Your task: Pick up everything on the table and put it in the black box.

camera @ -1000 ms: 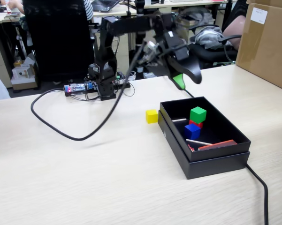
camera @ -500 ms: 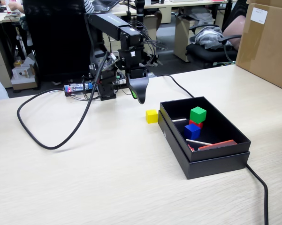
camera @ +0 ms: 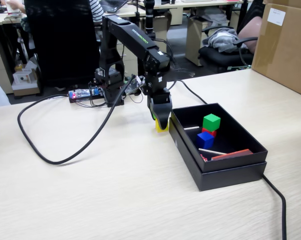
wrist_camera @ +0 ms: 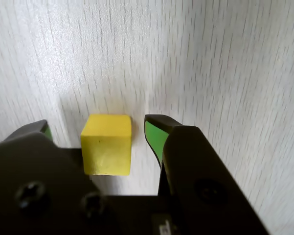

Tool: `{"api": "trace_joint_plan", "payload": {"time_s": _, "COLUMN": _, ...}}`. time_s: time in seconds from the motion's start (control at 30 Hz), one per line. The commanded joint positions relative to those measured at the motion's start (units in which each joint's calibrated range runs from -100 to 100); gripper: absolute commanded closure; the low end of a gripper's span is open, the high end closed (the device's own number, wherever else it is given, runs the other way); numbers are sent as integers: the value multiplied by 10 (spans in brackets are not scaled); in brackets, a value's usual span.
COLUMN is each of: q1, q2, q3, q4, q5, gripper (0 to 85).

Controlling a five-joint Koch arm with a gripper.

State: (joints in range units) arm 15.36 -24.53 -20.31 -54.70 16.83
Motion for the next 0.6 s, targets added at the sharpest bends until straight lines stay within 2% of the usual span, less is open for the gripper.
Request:
{"api": "trace_joint_plan", "payload": {"time_s": 0.0, "q1": 6, "q2": 10, "q3": 45, "q4": 20, "q5": -2, "gripper": 563}}
{"api": "trace_joint_plan", "payload": {"time_s": 0.1, "q1": 5, "q2": 14, "q3": 44, "q4": 27, "q5": -3, "gripper": 684}}
{"api": "trace_joint_plan", "payload": {"time_s": 0.13, "q1": 5, "q2": 14, "q3": 45, "q4": 27, "q5": -3, "gripper": 694}}
{"api": "trace_joint_plan", "payload": {"time_s": 0.33, "q1": -10, "q2": -40, "q3": 43, "q4": 20, "q5": -12, "gripper": 696}}
{"api": "trace_joint_plan", "payload": {"time_s": 0.57, "q1": -60, "q2": -233, "q3": 139, "q4": -68, "q5": -63, "gripper": 696}}
